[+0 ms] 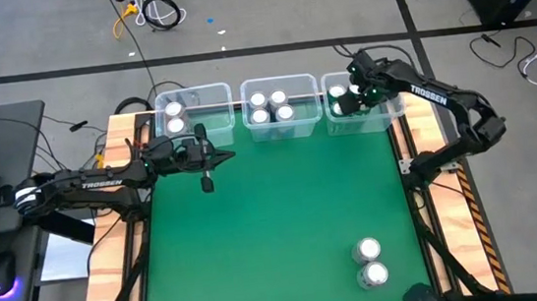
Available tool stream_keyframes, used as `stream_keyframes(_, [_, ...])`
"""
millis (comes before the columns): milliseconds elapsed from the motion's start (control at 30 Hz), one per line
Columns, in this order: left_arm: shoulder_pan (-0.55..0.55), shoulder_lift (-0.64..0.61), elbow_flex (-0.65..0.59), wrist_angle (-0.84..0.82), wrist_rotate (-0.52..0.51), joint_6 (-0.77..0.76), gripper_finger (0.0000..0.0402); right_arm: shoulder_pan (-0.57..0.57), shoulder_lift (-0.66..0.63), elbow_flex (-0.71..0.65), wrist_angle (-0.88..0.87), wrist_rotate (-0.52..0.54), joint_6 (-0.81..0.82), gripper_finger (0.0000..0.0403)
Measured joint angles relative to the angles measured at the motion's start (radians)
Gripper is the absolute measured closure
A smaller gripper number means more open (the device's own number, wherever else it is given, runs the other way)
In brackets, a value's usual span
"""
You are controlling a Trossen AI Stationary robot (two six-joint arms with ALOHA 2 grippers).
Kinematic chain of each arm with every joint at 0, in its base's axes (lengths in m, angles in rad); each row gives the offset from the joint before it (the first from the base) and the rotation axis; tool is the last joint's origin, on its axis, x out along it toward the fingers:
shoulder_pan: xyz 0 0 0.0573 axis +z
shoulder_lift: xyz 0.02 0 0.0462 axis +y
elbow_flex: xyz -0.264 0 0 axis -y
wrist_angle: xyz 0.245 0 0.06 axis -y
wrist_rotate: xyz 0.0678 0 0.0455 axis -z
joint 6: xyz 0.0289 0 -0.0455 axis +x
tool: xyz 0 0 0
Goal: Sort soda cans
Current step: Put the green soda can into the right transparent bin, then put the top red silver soda can into the left transparent bin
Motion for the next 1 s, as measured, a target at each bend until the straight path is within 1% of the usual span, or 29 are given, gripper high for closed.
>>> stream_keyframes(233, [0.000, 0.000, 0.000, 0.000, -0.001, 0.000, 0.0400, 0.002, 0.004, -0.035, 0.066, 0.006, -0.003, 0.0137])
stream_keyframes(533, [0.000, 0.000, 0.000, 0.000, -0.001, -0.003, 0.0400, 0.008, -0.023, -0.041, 0.082, -0.008, -0.039, 0.0087])
stream_keyframes(733, [0.000, 0.000, 0.000, 0.001, -0.001, -0.027, 0.0400, 0.048, -0.025, -0.040, 0.082, 0.013, -0.066, 0.0071])
stream_keyframes(867, [0.000, 0.000, 0.000, 0.001, -0.001, -0.037, 0.0400, 0.076, -0.025, 0.000, 0.032, 0.038, -0.089, 0.0070])
stream_keyframes(1000, [0.000, 0.000, 0.000, 0.009, -0.001, -0.057, 0.0400, 0.120, -0.025, 0.097, -0.046, 0.037, -0.121, 0.0070])
